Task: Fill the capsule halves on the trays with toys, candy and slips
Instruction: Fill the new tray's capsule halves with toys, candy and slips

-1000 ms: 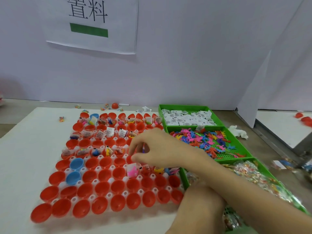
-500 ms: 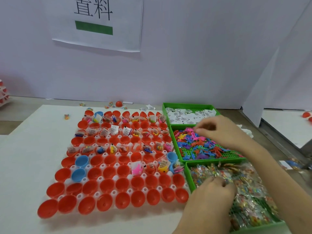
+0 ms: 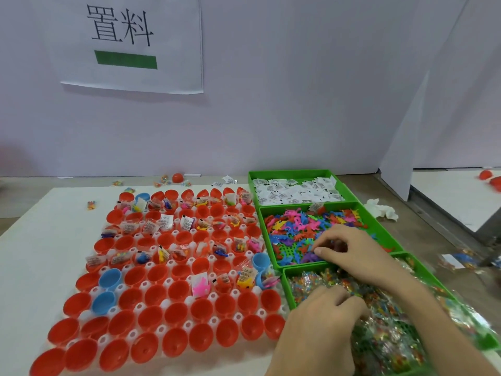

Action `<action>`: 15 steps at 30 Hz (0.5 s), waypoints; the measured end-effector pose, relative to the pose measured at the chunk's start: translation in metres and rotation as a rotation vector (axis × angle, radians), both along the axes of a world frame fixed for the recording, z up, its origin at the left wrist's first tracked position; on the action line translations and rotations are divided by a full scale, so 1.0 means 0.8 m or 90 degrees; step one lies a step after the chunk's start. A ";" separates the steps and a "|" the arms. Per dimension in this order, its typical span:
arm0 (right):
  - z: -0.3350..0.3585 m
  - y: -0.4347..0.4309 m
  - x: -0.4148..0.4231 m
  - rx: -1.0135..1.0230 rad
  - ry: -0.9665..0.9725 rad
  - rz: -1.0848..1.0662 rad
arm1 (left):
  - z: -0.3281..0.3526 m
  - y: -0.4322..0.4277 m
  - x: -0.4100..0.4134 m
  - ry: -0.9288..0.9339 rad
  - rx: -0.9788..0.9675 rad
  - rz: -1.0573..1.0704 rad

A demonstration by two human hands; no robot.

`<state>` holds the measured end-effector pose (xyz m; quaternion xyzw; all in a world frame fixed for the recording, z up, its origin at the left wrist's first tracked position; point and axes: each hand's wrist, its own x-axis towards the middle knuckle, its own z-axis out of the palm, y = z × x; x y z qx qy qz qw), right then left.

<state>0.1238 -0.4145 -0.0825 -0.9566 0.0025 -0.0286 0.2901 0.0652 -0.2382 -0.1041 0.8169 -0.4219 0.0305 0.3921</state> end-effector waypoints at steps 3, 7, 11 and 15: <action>0.007 -0.004 0.008 0.031 -0.084 -0.064 | 0.003 0.004 0.006 -0.015 -0.062 0.020; 0.022 -0.012 0.053 0.022 -0.160 -0.135 | 0.018 0.011 0.008 -0.099 -0.058 0.018; 0.014 -0.021 0.098 -0.103 -0.108 -0.125 | 0.032 0.016 0.007 -0.215 -0.027 0.021; 0.005 -0.027 0.114 -0.099 -0.115 -0.134 | 0.051 0.021 0.010 -0.276 -0.052 0.047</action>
